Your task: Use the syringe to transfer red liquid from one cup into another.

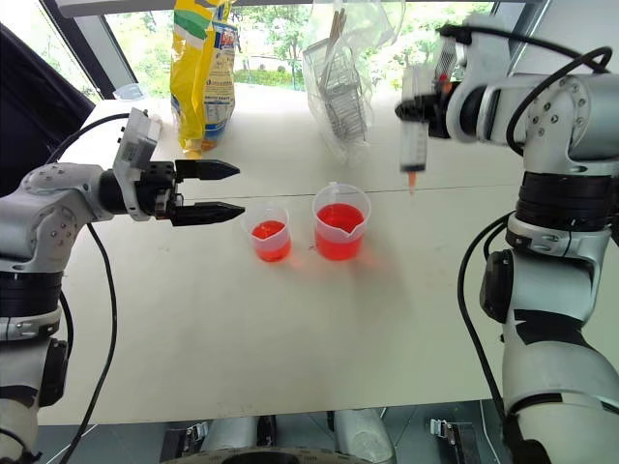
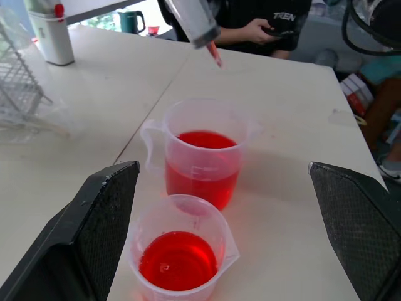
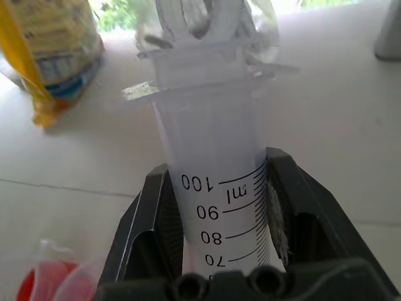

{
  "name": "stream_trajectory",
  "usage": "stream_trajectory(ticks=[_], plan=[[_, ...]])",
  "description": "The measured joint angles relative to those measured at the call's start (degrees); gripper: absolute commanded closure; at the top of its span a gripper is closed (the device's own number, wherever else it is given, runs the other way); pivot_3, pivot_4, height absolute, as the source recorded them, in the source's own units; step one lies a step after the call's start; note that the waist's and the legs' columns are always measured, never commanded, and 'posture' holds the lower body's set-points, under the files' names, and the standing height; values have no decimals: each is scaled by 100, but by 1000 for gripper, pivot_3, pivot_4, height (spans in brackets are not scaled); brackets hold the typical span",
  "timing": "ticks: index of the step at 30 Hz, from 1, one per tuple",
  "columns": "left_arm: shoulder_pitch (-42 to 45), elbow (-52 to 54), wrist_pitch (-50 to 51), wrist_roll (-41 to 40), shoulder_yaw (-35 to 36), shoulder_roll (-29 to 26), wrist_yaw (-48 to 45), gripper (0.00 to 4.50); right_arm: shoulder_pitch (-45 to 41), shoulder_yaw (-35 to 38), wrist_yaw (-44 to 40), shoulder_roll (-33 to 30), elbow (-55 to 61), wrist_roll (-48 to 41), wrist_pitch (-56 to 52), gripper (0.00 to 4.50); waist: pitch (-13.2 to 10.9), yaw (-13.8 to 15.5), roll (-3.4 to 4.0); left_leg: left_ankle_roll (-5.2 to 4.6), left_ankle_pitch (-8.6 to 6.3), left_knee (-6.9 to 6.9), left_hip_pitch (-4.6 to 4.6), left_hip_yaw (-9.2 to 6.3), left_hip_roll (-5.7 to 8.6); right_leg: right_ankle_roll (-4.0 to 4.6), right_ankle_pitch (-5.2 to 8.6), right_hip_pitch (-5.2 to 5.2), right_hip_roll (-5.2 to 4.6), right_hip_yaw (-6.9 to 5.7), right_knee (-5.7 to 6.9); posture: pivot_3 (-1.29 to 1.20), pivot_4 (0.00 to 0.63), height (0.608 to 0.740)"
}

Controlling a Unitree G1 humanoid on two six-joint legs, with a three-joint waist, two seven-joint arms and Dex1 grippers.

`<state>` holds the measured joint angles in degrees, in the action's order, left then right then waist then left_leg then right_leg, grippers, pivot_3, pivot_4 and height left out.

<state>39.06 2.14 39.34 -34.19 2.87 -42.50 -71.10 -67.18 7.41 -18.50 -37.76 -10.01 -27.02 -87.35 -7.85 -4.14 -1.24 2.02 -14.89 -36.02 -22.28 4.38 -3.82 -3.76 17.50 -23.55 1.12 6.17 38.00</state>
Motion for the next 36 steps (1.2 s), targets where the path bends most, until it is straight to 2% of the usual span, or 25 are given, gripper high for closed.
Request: stream_trajectory(ticks=[3,7,16,18,19,22,24,28,32,36], plan=[[-16,11,-25,-3,-46,0,-30,52,311,-284,-107,-60,-184,-4,-439,3092,0,8,0,0,0,-2,-5,0,-2,0,0,-4,6,-1,1,0,150,739],[-16,13,-70,-2,-84,1,-40,52,625,-504,-253,-46,-686,61,-450,3092,-1,12,1,0,0,-5,-6,0,1,-2,-1,-3,3,-2,0,0,150,739],[-134,229,-77,-14,-156,-28,52,52,940,-945,-484,202,-1802,491,236,3092,-2,3,2,0,0,-4,-4,0,0,-3,-1,-3,7,-2,0,0,150,739],[-252,374,22,-52,-143,-34,152,0,941,-962,-545,228,-1918,585,360,2038,1,3,-2,0,0,-5,-2,-1,-1,-3,-1,2,7,-2,0,0,150,739],[-304,408,64,-91,-139,-34,196,0,960,-964,-556,256,-1957,612,430,1737,1,4,-1,0,0,-6,0,-1,-1,-3,-1,4,6,-2,0,0,150,739],[-434,571,193,-156,-116,-49,365,0,1121,-1008,-601,319,-1983,666,493,169,0,11,0,0,0,-9,-1,-2,0,-3,-1,4,6,-2,0,0,150,739],[-522,662,265,-174,-94,-105,432,0,1127,-990,-632,316,-1894,656,437,77,1,11,-2,0,0,-9,-2,-3,-1,-3,-1,5,6,-3,0,0,150,739],[-594,863,379,-301,-76,-119,544,0,1412,-928,-668,225,-1075,601,234,77,-1,21,0,0,0,-7,-3,-5,0,-4,-1,3,4,-3,-1,0,150,739],[-752,1040,436,-418,-10,-154,606,0,1982,-888,-985,-500,834,323,195,77,-4,45,5,1,0,-3,-8,-13,0,-5,0,2,3,-6,-5,0,150,739],[-811,1111,486,-484,35,-300,592,0,2408,-163,-1609,-1120,2812,-495,-156,77,-6,24,2,1,-1,-1,1,-16,-3,-5,0,11,6,-10,-6,0,150,739]])
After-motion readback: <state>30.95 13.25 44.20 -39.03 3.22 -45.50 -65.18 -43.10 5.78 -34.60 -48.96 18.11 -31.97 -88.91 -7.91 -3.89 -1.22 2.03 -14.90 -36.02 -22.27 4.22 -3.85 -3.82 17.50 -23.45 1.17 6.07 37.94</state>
